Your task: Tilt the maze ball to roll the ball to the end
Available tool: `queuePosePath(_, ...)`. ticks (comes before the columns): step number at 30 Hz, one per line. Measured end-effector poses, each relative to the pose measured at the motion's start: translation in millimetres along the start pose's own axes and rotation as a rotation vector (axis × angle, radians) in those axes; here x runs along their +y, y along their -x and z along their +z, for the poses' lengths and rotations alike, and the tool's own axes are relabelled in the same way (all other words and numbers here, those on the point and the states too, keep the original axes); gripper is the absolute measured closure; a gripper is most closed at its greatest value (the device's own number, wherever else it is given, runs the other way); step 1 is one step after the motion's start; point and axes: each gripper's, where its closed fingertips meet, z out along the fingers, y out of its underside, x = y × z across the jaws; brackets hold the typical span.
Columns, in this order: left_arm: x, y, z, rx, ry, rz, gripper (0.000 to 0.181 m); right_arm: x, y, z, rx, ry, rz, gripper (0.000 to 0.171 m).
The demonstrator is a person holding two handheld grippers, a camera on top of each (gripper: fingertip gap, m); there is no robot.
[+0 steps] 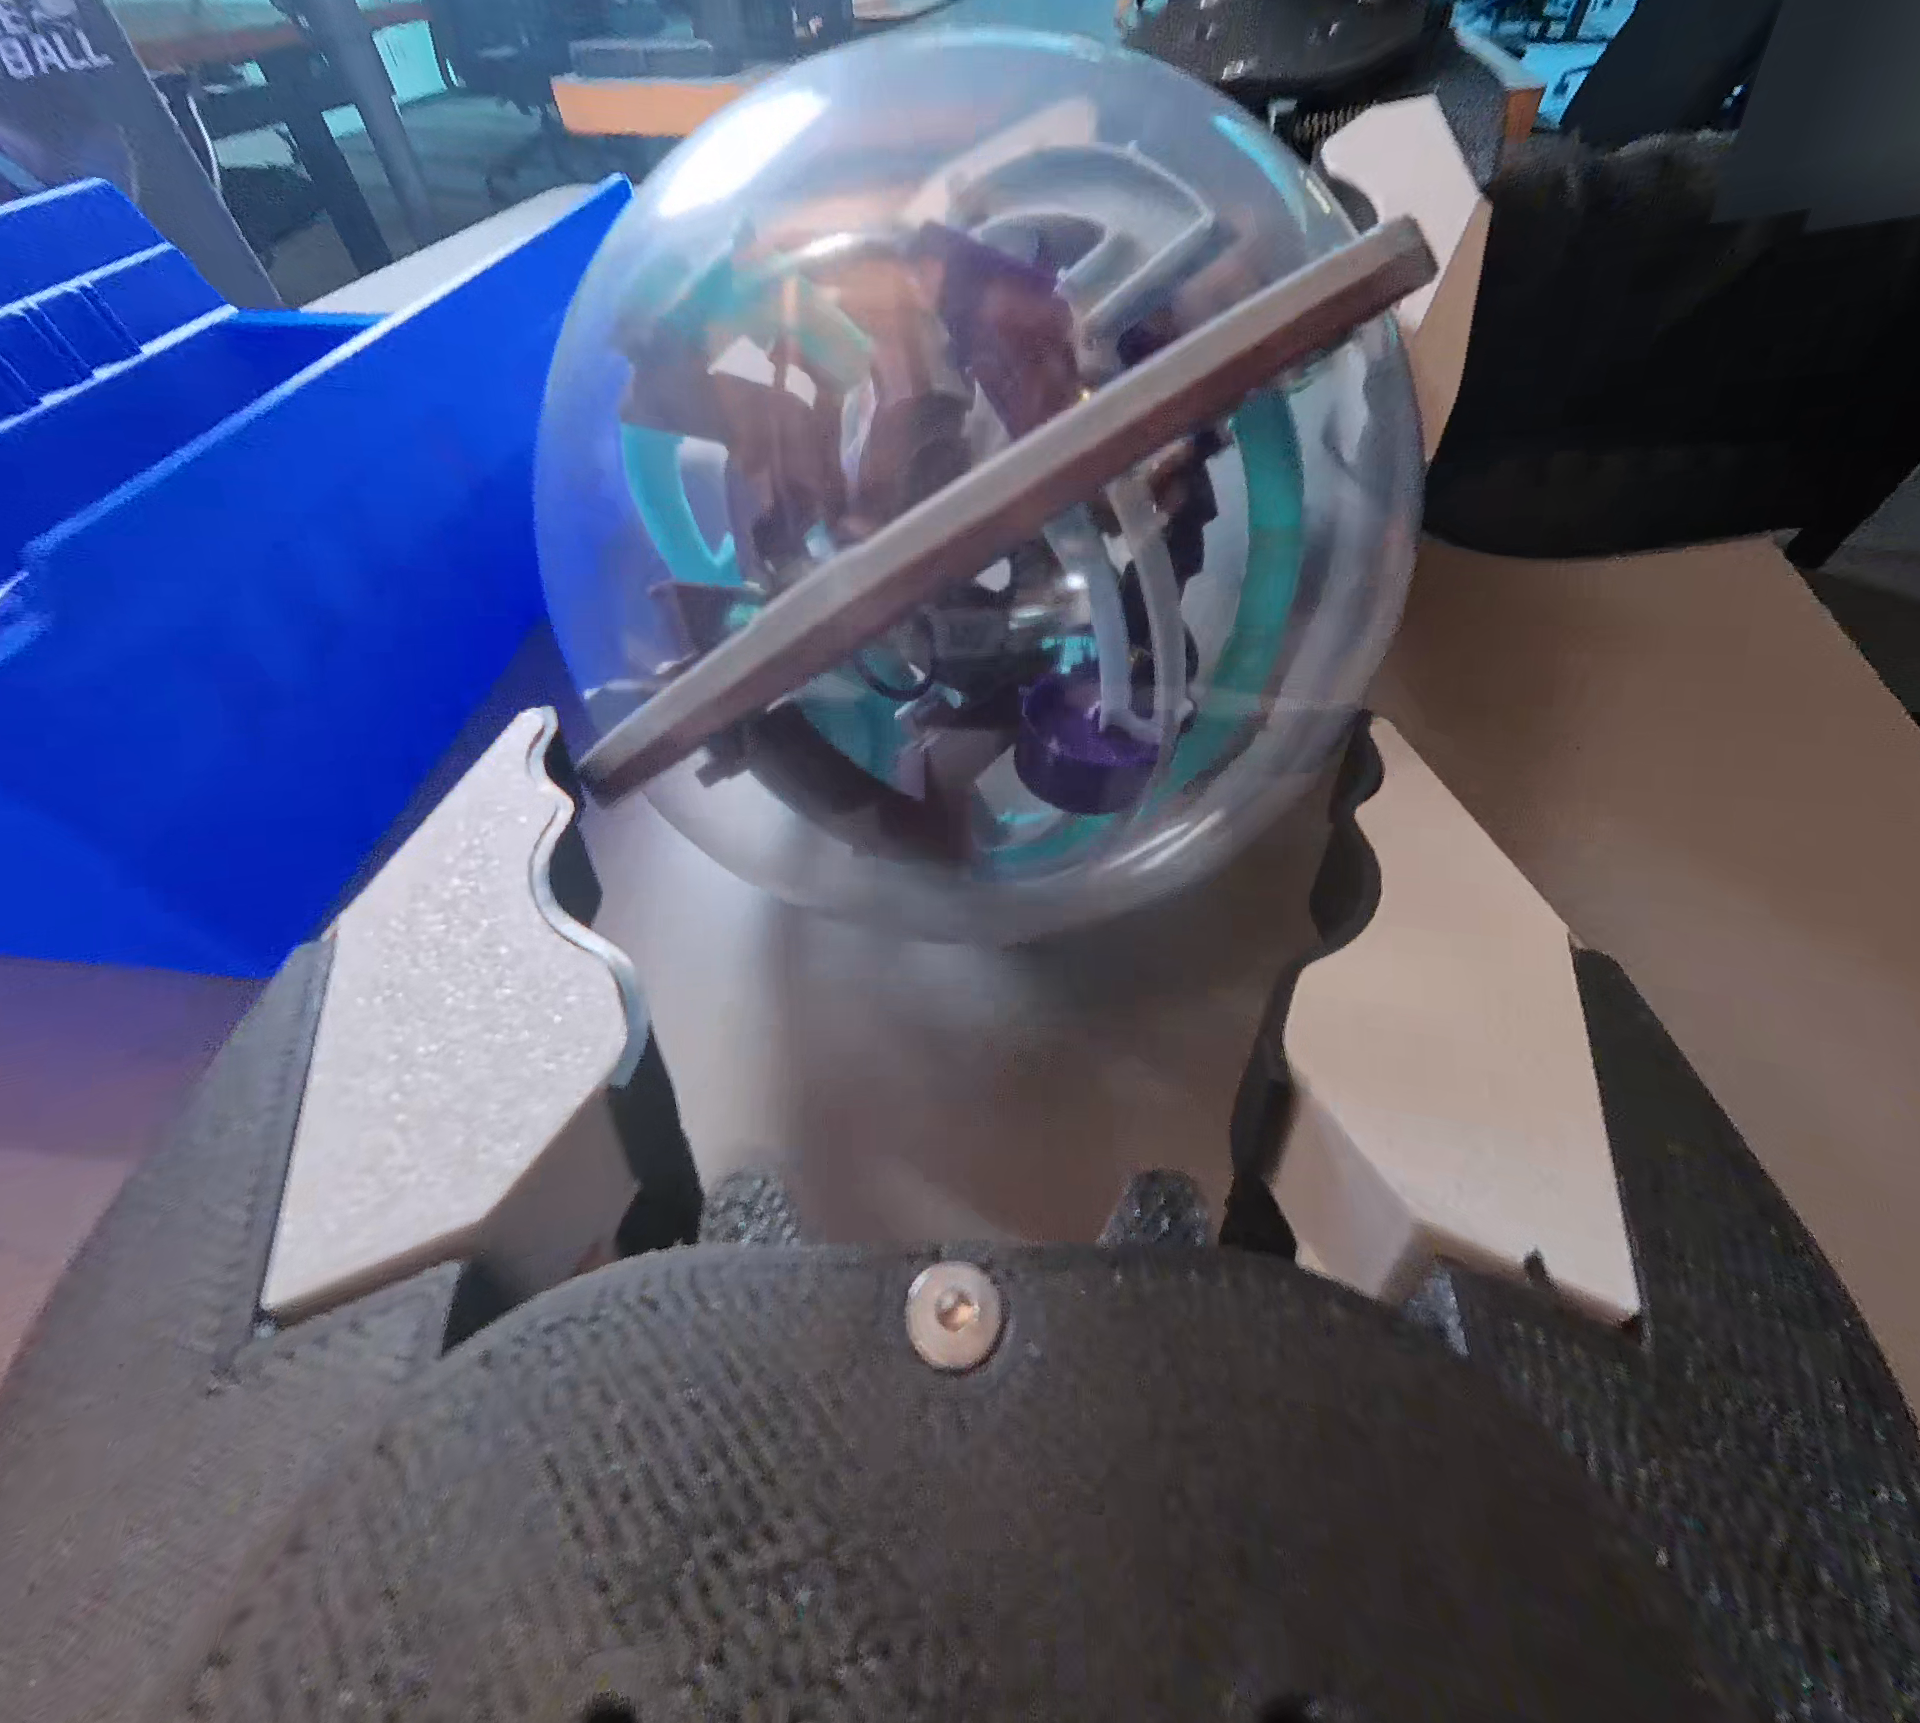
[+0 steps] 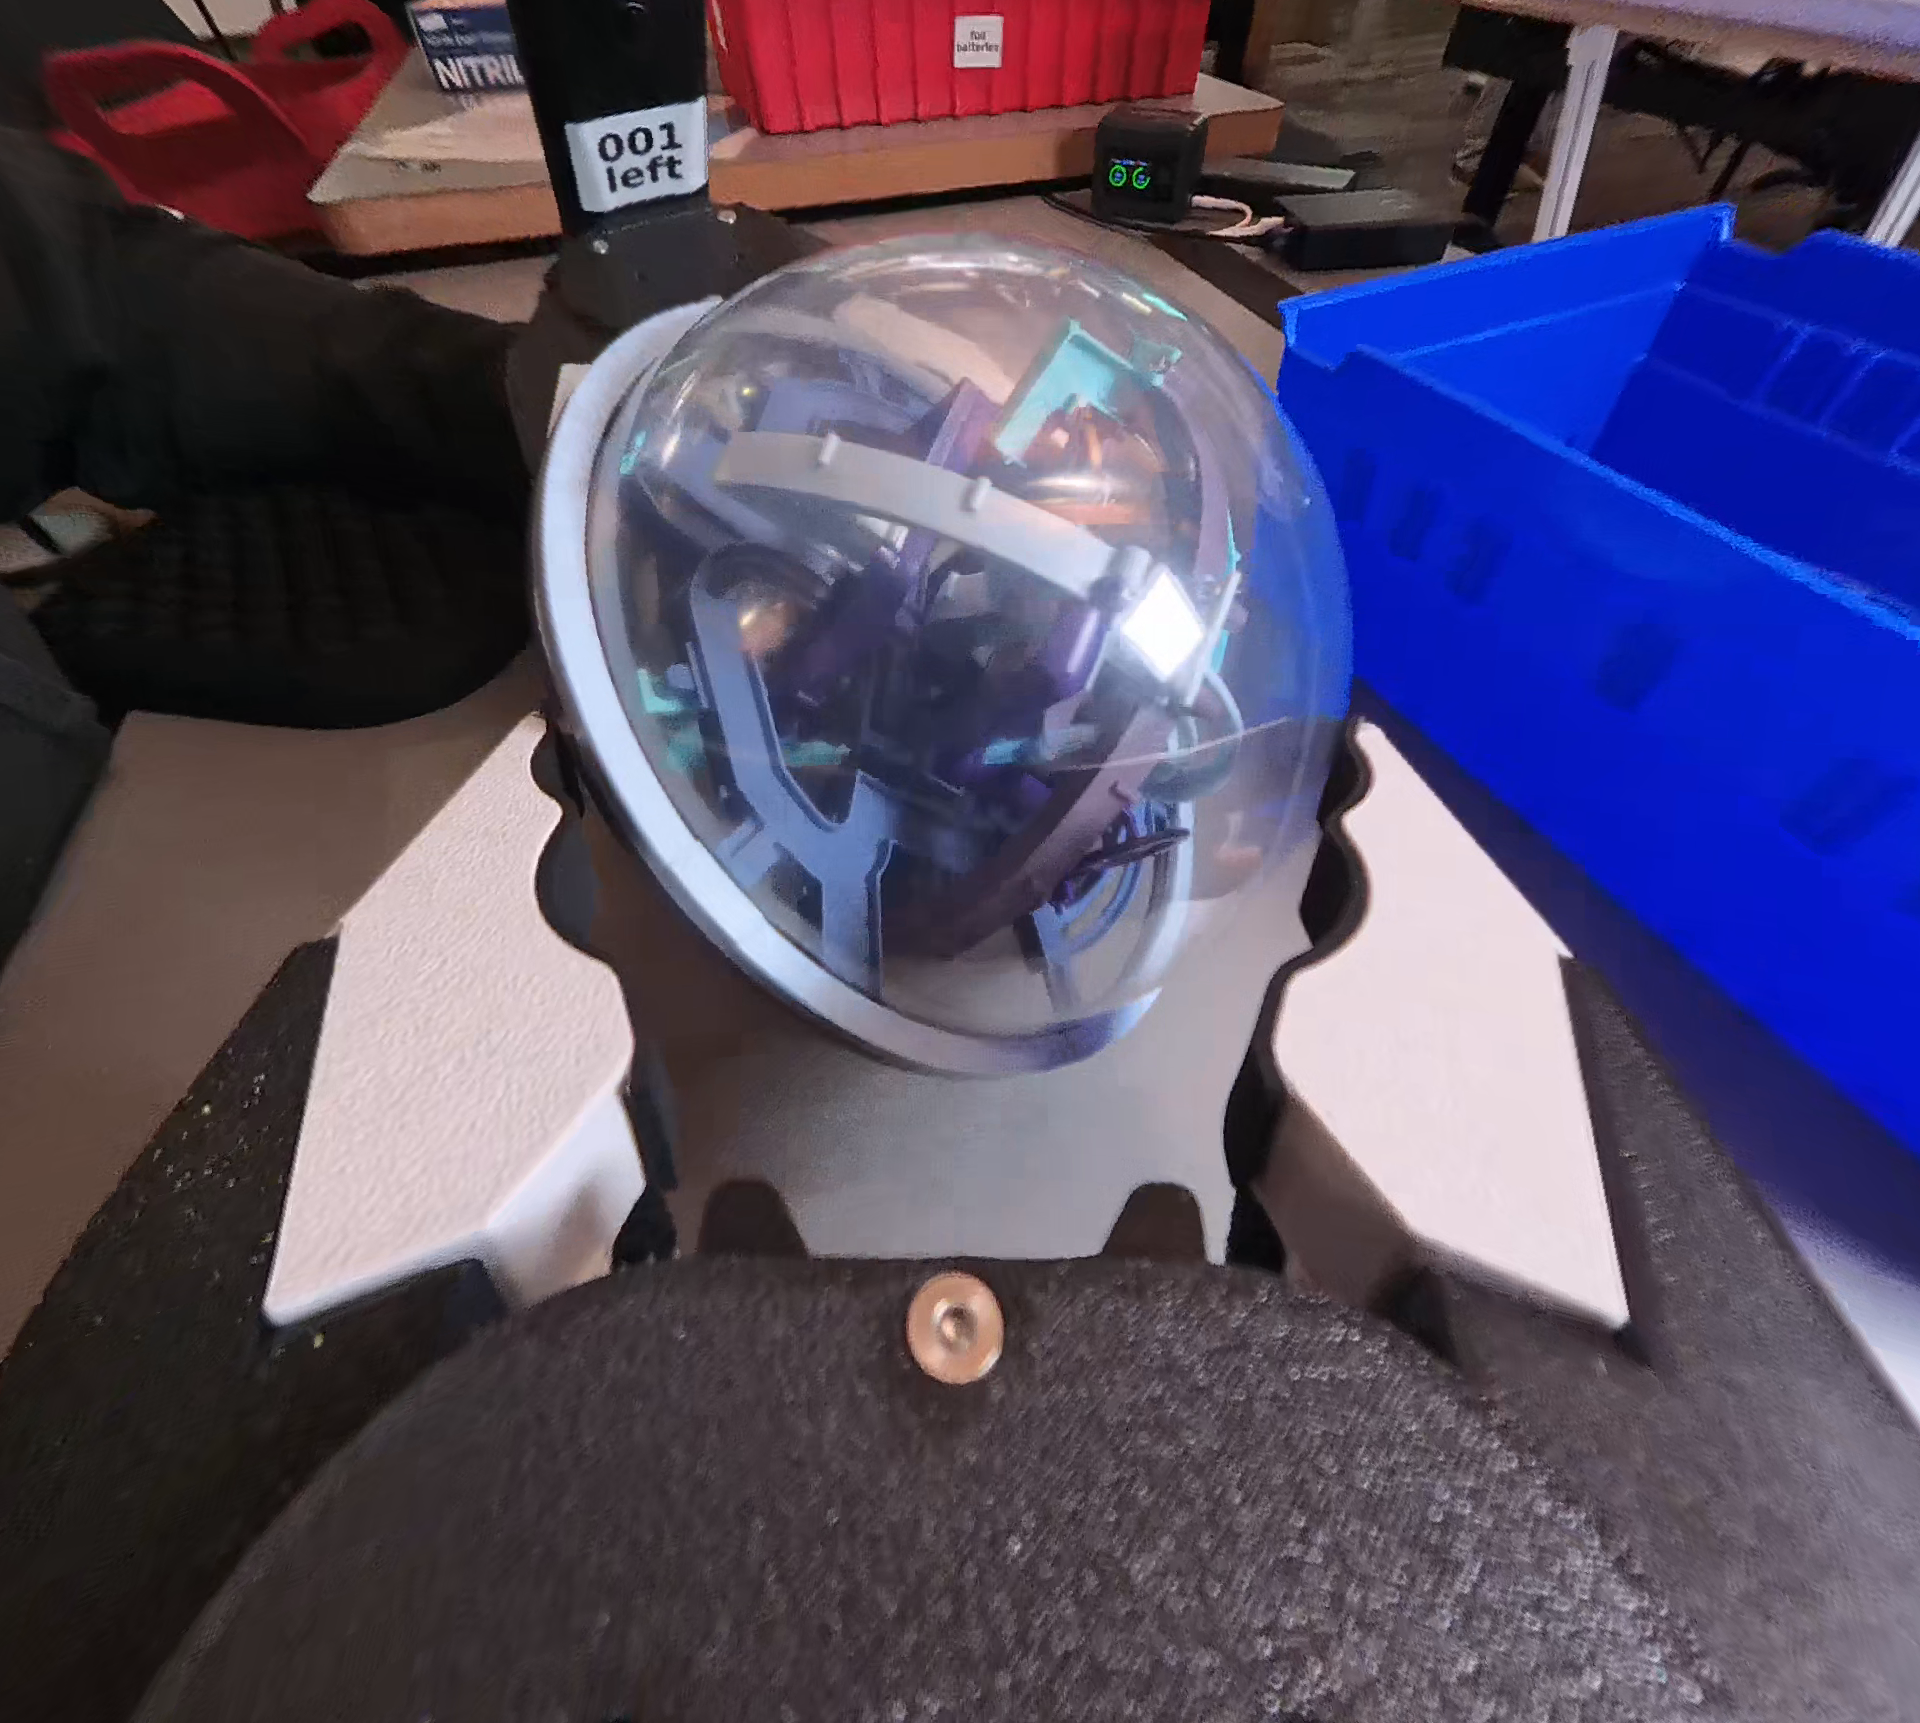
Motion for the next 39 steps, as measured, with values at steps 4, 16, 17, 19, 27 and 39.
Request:
queuePosePath(4, 7, -2, 3, 0.008, 0.056, -0.003, 0.041, -4, 2, -1, 0.026, 0.015, -0.057, 0.033)
queuePosePath(16, -19, 6, -12, -0.052, 0.042, 0.095, 0.032, -21, 1, 11, 0.044, 0.104, -0.03, 0.037)
queuePosePath(17, -20, 5, -9, -0.047, 0.062, 0.121, 0.032, -23, 1, 14, 0.043, 0.113, -0.033, 0.037)
queuePosePath(19, -12, 5, -3, -0.054, 0.118, 0.151, 0.031, -27, 2, 22, 0.045, 0.126, -0.05, 0.038)
queuePosePath(27, 13, 10, -4, -0.01, 0.125, -0.018, 0.034, -22, -11, -6, 0.054, 0.052, -0.055, 0.035)
queuePosePath(39, 26, 11, -2, 0.01, 0.173, -0.103, 0.042, 23, -15, 12, 0.042, 0.121, -0.07, 0.037)
